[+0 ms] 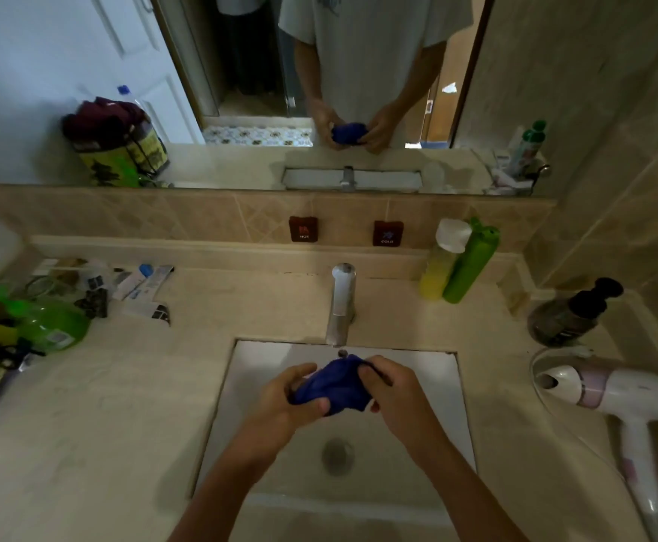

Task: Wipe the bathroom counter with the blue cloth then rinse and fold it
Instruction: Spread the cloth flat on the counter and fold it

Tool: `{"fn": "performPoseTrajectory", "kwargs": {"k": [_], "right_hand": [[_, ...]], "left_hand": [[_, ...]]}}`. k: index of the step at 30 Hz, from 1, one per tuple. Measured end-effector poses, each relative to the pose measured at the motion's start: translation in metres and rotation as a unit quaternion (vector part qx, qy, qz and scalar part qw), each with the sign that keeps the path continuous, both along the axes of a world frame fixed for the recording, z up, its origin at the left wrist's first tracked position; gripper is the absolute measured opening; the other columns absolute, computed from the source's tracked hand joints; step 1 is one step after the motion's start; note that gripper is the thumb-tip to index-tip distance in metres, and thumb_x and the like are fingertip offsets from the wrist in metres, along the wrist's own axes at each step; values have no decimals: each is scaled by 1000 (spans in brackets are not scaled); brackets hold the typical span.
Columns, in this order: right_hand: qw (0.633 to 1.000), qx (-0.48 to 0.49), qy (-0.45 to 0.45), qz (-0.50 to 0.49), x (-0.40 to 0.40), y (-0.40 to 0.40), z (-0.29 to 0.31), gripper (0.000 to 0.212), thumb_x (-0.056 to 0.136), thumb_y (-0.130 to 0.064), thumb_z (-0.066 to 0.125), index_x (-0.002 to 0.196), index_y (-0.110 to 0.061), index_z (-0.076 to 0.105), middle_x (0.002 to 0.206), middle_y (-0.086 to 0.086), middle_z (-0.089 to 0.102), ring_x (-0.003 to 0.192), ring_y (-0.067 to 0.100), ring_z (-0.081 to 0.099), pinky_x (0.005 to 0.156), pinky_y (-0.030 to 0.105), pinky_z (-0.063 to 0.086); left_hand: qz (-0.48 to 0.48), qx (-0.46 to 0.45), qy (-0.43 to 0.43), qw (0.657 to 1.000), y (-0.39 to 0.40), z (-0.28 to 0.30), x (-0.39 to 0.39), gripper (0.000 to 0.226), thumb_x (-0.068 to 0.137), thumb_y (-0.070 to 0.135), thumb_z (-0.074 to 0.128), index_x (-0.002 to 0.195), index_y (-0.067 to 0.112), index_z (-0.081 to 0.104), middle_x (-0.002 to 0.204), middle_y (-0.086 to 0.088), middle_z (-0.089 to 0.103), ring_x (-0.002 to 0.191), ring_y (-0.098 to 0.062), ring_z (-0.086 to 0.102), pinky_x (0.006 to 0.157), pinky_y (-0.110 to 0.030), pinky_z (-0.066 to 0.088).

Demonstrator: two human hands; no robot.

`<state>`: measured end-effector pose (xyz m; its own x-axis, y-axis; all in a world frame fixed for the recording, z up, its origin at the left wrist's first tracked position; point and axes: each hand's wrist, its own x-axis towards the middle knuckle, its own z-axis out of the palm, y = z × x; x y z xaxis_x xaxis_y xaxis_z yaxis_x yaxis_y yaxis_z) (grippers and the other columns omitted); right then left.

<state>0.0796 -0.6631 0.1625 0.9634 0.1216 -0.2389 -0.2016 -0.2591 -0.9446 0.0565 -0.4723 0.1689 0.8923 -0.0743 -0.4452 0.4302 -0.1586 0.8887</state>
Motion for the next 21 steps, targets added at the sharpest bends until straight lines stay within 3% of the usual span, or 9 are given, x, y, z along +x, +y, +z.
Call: {"fn": "performPoseTrajectory", "kwargs": {"k": [3, 5, 8, 10, 15, 17, 19, 21], "right_hand": [[997, 53, 7, -47, -1, 5, 13, 24, 103, -11, 50, 93, -18, 70, 85, 7, 70, 68, -1, 63, 61, 13, 48], [994, 78, -5, -73, -2, 9, 22, 25, 103, -12, 51, 92, -23, 70, 87, 14, 70, 76, 12, 64, 67, 21, 50], [992, 91, -35, -81, -6, 22, 34, 22, 103, -15, 51, 94, -20, 71, 93, 15, 71, 86, 28, 65, 78, 37, 53], [989, 109, -43, -89, -8, 37, 42, 22, 104, -16, 50, 99, -15, 71, 94, 9, 74, 90, 25, 69, 81, 38, 56], [974, 202, -35, -97, -8, 81, 71, 23, 104, -16, 49, 101, -5, 69, 94, 14, 72, 89, 28, 69, 82, 39, 59], [969, 230, -37, -88, -8, 109, 87, 22, 103, -11, 50, 95, -7, 70, 90, 11, 71, 87, 25, 67, 79, 39, 57], [963, 260, -32, -63, -8, 140, 101, 23, 101, -7, 51, 91, -10, 71, 89, 11, 70, 87, 26, 65, 77, 38, 54], [962, 269, -35, -22, -7, 173, 116, 24, 100, -8, 52, 88, -12, 72, 88, 10, 69, 84, 24, 64, 73, 36, 53]], "left_hand": [[41, -23, -61, 997, 7, 5, -7, 35, 89, 21, 69, 123, 23, 62, 112, -3, 73, 103, -18, 70, 88, -32, 57], [77, -15, -82, 994, 15, 10, -11, 23, 96, 17, 60, 117, 19, 67, 103, -4, 75, 96, -18, 71, 86, -32, 55], [95, -18, -105, 990, 27, 15, -15, 24, 101, 15, 50, 96, 10, 73, 79, -5, 74, 73, -17, 67, 72, -29, 49], [96, -2, -128, 987, 38, 21, -17, 27, 102, 18, 49, 91, 8, 72, 73, -4, 70, 67, -15, 63, 66, -24, 47], [65, 35, -210, 975, 85, 40, -14, 28, 101, 29, 49, 86, 17, 69, 68, 8, 66, 63, -5, 59, 59, -14, 43], [16, 50, -245, 968, 116, 48, -13, 29, 101, 36, 48, 96, 20, 72, 83, 7, 71, 79, -4, 65, 70, -14, 47], [-33, 83, -280, 956, 152, 56, -13, 32, 98, 36, 49, 109, 18, 73, 111, 10, 71, 111, 1, 61, 89, -12, 45], [-62, 77, -291, 952, 188, 68, -12, 28, 94, 31, 55, 108, 15, 73, 122, 12, 69, 118, -2, 60, 97, -21, 48]]}}
